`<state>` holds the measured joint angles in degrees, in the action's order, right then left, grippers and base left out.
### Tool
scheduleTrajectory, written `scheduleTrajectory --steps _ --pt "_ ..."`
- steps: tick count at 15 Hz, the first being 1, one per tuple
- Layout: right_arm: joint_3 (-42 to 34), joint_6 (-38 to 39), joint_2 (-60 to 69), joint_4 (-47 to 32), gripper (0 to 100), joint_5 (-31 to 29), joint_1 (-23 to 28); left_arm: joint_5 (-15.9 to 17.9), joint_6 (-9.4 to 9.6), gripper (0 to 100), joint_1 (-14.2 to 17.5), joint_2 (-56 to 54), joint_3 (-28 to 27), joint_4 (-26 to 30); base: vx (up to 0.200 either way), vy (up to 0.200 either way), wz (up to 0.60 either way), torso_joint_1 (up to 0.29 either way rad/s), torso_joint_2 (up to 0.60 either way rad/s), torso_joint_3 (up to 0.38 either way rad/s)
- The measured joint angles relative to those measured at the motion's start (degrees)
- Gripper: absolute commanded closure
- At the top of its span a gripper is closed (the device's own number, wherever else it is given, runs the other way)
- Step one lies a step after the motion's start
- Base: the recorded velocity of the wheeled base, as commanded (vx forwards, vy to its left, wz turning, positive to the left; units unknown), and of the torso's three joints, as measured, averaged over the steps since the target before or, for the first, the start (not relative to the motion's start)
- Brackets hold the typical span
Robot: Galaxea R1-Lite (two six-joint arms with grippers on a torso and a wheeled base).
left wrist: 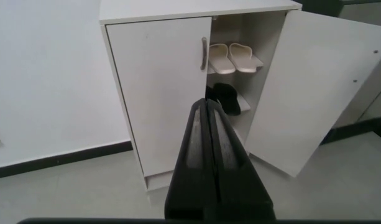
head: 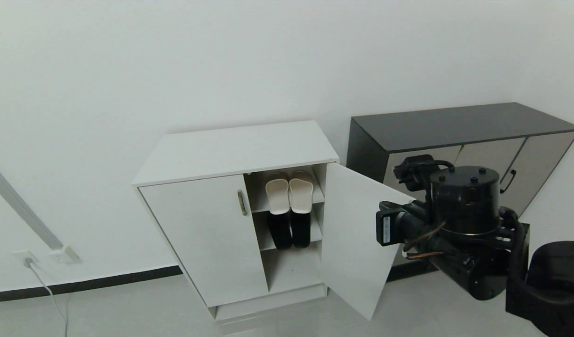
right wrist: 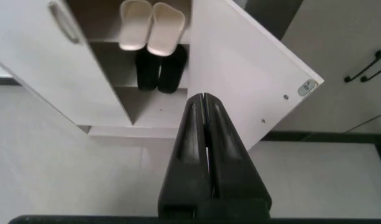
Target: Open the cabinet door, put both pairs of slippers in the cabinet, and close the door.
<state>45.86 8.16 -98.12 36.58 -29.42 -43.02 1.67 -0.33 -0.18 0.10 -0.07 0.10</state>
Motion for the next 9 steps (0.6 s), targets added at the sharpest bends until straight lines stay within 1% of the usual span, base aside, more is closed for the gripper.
scheduleTrajectory --steps 6,9 --pt "6.12 0.51 -6.45 0.04 100 5.45 11.47 -0.01 0.00 100 0.00 0.00 0.05 0.00 0.000 0.000 0.00 0.000 0.00 0.000" --pt "8.70 0.71 -10.47 0.22 100 6.31 15.37 -0.06 -0.24 100 -0.04 0.00 0.05 0.00 0.000 0.000 0.00 0.000 0.00 0.000"
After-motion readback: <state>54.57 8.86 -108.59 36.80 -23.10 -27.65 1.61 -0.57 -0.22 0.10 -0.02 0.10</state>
